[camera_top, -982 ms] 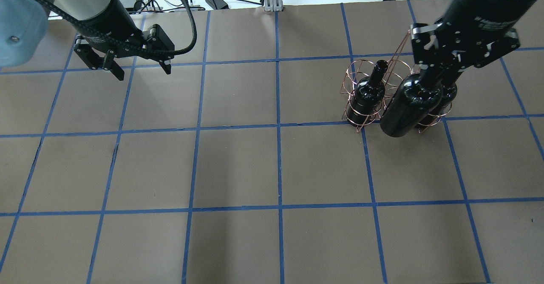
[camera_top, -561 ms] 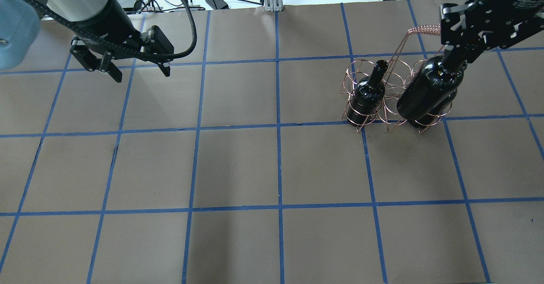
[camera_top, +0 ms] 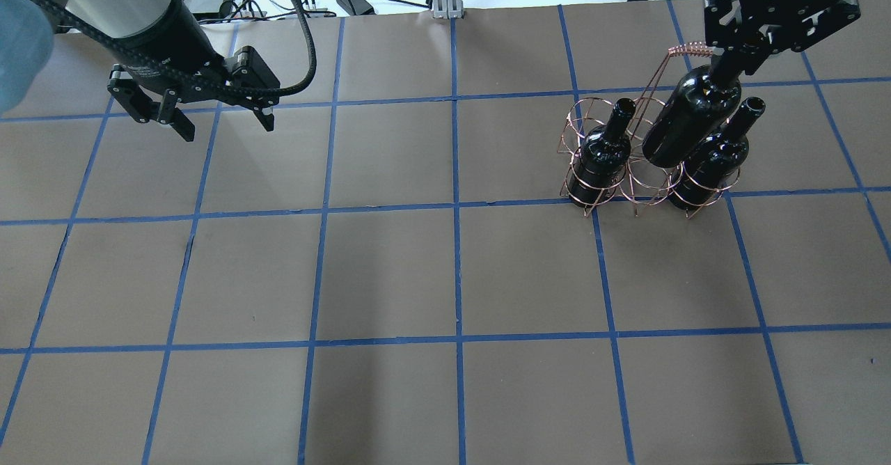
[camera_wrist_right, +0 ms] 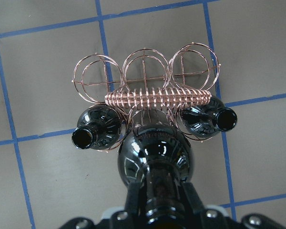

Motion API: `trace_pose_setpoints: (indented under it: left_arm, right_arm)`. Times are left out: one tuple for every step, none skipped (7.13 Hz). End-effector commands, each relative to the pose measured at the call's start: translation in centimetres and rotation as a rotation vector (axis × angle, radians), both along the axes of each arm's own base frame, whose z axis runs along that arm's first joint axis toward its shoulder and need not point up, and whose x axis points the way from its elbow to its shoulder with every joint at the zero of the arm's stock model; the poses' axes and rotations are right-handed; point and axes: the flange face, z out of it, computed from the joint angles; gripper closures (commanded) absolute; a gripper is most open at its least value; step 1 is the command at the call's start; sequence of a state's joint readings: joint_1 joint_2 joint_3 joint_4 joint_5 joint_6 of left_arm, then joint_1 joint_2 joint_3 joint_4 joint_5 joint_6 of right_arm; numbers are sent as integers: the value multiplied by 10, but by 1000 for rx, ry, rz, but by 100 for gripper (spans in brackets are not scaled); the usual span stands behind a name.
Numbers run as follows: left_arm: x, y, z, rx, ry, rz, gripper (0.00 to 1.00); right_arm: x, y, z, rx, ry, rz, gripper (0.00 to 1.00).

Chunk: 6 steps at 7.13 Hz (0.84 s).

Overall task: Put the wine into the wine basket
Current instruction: 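Lower the bottle into the empty rack slot beside the other bottles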

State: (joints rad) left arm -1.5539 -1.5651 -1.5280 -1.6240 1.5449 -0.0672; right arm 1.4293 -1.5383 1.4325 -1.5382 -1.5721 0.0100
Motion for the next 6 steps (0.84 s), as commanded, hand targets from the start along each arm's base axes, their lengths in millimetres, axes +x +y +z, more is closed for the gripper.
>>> trace_pose_setpoints:
  left_arm:
    - [1,0,-1,3,0,2,0]
    - [1,0,-1,5,-3,0,0]
    - [1,-1,-3,6,2,0,0]
    - [0,-1,-3,6,3,2,0]
    - [1,-2,-4,9,-1,2,0]
    - [1,-2,-4,11,0,2,0]
  right_arm:
    - [-1,-10,-12,26,-2,1,100]
    - [-2,-11,-13,29,0,16,100]
    - [-3,-13,-16,34,3,28,100]
    - [-3,-17,-22,43,-1,30,100]
    - [-3,-18,-23,43,-3,29,100]
    - [-2,-18,-26,47,-3,30,100]
